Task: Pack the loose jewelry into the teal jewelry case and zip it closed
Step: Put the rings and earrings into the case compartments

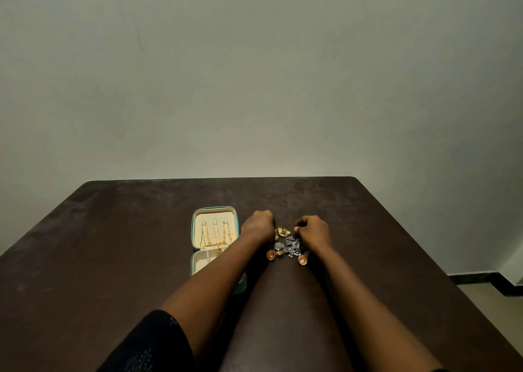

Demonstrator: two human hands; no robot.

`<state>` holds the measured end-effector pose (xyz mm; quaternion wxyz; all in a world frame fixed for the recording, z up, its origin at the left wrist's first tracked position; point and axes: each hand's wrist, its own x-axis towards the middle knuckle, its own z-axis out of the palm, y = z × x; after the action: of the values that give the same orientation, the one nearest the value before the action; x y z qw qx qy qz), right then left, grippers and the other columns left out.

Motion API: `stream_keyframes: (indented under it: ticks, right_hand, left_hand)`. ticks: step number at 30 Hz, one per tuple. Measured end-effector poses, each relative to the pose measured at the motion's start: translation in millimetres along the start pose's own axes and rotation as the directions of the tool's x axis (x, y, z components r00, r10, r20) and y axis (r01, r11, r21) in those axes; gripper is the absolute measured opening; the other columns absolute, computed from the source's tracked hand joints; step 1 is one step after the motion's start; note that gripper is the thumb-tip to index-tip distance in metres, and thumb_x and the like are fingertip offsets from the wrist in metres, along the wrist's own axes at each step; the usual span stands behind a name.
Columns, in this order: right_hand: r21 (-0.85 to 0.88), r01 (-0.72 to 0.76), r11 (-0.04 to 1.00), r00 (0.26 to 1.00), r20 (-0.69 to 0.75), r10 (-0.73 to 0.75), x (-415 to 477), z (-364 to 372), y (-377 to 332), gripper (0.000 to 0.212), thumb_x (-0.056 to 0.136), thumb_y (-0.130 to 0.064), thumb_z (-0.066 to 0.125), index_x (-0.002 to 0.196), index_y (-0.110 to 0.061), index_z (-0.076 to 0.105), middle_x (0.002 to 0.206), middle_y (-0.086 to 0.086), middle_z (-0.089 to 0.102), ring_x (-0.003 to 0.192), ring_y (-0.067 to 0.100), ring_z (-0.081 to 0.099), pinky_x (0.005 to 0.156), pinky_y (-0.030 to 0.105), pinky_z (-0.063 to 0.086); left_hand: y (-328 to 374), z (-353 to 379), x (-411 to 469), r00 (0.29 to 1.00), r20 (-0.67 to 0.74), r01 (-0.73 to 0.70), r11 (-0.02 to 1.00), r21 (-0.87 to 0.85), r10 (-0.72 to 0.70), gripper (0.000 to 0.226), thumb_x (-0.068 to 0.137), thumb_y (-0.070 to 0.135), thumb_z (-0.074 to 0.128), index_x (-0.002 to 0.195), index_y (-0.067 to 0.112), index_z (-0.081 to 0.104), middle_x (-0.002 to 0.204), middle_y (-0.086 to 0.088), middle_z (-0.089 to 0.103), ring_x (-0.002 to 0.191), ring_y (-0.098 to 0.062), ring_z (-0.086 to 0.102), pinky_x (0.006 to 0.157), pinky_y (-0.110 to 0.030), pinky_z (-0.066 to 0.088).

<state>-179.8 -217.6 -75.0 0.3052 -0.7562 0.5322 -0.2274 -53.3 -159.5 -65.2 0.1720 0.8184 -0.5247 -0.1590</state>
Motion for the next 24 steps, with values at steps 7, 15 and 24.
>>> stream_keyframes:
  ticks: [7,15,24]
  right_hand:
    - [-0.048,0.061,0.997,0.995,0.082,-0.057,10,3,-6,0.021,0.089,-0.014,0.061,0.104,-0.003,0.070,0.107,0.016,0.069,0.102,0.026,0.063,0.086,0.033,0.050]
    - [-0.065,0.083,0.994,0.992,0.096,-0.076,10,9,-13,0.020,0.087,-0.017,0.063,0.100,-0.004,0.071,0.104,0.015,0.070,0.099,0.024,0.064,0.079,0.029,0.048]
    - [-0.144,0.116,0.983,0.992,0.067,-0.108,6,20,-18,0.015,0.085,-0.016,0.062,0.094,-0.013,0.073,0.094,0.016,0.071,0.090,0.031,0.066,0.076,0.038,0.052]
  left_hand:
    - [-7,0,2,0.999,-0.046,-0.013,0.994,-0.108,0.008,0.031,0.081,0.015,0.069,0.112,0.010,0.068,0.114,-0.015,0.067,0.106,-0.028,0.062,0.092,-0.036,0.050]
    - [-15,-3,-1,0.992,-0.126,-0.066,0.930,-0.362,0.021,0.019,0.073,0.008,0.077,0.091,0.010,0.073,0.095,-0.008,0.072,0.086,-0.014,0.063,0.078,-0.026,0.052]
    - [-9,-10,-9,0.992,-0.119,-0.051,0.745,-0.665,-0.038,0.033,0.069,-0.002,0.078,0.072,0.021,0.054,0.071,-0.001,0.056,0.073,-0.017,0.058,0.059,-0.022,0.050]
